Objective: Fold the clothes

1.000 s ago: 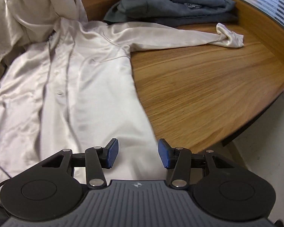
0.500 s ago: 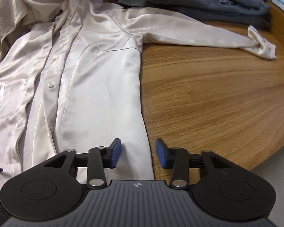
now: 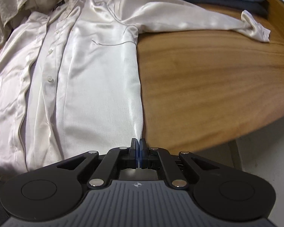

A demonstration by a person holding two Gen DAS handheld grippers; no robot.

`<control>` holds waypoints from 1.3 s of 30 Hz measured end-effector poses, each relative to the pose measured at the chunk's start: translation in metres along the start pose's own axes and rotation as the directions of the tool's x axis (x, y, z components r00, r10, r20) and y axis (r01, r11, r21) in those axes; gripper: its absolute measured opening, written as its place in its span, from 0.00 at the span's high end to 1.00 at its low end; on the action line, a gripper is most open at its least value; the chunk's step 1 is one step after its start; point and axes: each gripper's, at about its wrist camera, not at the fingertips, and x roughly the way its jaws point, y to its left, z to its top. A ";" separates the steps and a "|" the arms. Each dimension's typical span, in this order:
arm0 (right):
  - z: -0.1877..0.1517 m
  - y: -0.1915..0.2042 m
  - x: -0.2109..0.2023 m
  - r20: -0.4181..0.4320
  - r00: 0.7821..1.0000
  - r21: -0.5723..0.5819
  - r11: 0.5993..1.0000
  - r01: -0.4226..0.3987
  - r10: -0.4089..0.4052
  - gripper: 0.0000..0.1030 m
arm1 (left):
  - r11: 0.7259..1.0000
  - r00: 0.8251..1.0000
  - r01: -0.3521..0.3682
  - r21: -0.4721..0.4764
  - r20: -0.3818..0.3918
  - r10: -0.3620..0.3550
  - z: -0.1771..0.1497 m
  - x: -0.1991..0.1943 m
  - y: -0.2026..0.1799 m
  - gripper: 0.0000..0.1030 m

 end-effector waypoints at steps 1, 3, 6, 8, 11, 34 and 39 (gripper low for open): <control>-0.002 -0.001 -0.001 -0.010 1.000 -0.004 1.000 0.001 -0.001 0.98 | 1.000 1.000 0.000 0.011 -0.010 0.000 -0.003 -0.001 -0.001 0.94; -0.004 -0.003 -0.003 -0.028 1.000 -0.012 1.000 0.007 -0.007 0.98 | 1.000 1.000 0.002 0.029 -0.028 -0.001 -0.008 -0.004 -0.003 0.93; -0.001 -0.003 -0.004 -0.052 0.998 -0.024 1.000 0.020 -0.021 0.98 | 0.999 1.000 0.025 0.024 -0.008 -0.025 -0.006 -0.017 -0.001 0.81; 0.004 -0.004 -0.005 -0.049 0.998 -0.023 0.999 0.032 -0.033 0.96 | 0.999 0.999 0.028 0.026 0.046 -0.030 0.003 -0.029 0.001 0.63; 0.010 0.001 -0.015 -0.002 0.999 0.001 0.999 0.050 -0.050 0.87 | 0.999 0.989 0.018 0.044 0.143 -0.024 0.032 -0.037 0.006 0.47; 0.048 0.034 -0.023 0.112 0.990 0.144 0.987 0.069 -0.086 0.61 | 0.959 0.975 0.157 0.234 0.117 -0.188 0.209 0.113 -0.045 0.22; 0.055 0.040 -0.023 0.116 0.990 0.127 0.989 0.070 -0.084 0.57 | 0.958 0.975 0.166 0.235 0.109 -0.195 0.204 0.108 -0.047 0.87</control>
